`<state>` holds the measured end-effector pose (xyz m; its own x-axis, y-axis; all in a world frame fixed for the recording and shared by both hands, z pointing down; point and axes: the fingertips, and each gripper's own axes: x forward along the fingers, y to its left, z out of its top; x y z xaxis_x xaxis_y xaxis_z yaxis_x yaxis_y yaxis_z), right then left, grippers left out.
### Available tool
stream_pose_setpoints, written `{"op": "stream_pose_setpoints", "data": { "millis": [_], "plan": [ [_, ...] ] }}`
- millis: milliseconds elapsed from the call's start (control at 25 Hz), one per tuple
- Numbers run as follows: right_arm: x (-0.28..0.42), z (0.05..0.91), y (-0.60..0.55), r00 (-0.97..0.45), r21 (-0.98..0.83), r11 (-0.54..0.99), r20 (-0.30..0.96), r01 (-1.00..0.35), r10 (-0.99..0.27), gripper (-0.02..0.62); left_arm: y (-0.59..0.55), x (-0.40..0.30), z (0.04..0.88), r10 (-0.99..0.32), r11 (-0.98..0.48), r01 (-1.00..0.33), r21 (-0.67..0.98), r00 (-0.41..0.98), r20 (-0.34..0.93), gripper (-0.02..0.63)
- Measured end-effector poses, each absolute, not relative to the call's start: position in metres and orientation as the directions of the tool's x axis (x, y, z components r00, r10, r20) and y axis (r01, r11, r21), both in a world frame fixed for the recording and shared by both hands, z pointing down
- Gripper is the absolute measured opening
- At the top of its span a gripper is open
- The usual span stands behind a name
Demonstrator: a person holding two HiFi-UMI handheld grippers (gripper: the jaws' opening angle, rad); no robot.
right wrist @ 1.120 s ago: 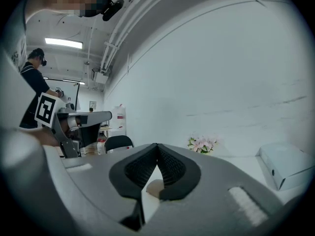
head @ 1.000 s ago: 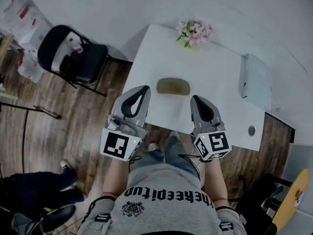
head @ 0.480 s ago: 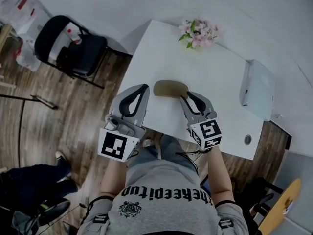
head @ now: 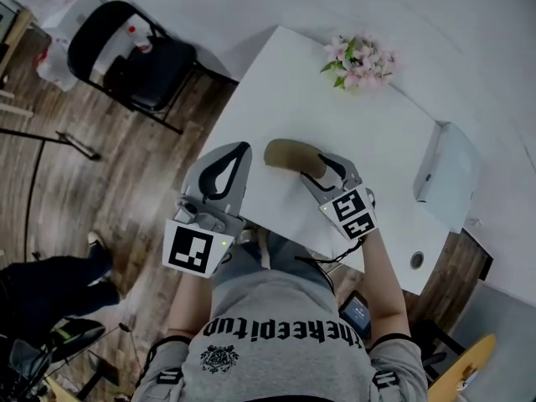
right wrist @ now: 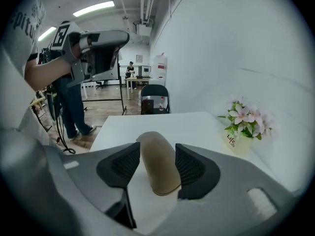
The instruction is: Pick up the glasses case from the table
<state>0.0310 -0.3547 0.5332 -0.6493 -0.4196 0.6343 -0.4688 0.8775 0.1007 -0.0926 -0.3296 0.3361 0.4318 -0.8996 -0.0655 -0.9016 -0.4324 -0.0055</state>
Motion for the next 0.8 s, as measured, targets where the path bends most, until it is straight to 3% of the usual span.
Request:
{"op": "stream_pose_setpoints", "data": {
  "millis": [440,800],
  "plan": [
    [0.029,0.58,-0.368,-0.604,0.125,0.961,0.755,-0.248,-0.255,0.36,-0.328,-0.105,0.35,-0.949,-0.314,-0.949,-0.006,0.314,-0.012,0.014],
    [0.027,0.609,-0.371,-0.57,0.084,0.985,0.807,-0.15,-0.156,0.394,-0.326,-0.107,0.36,-0.962,-0.272,-0.962,-0.009,0.271,0.024,0.014]
  ]
}}
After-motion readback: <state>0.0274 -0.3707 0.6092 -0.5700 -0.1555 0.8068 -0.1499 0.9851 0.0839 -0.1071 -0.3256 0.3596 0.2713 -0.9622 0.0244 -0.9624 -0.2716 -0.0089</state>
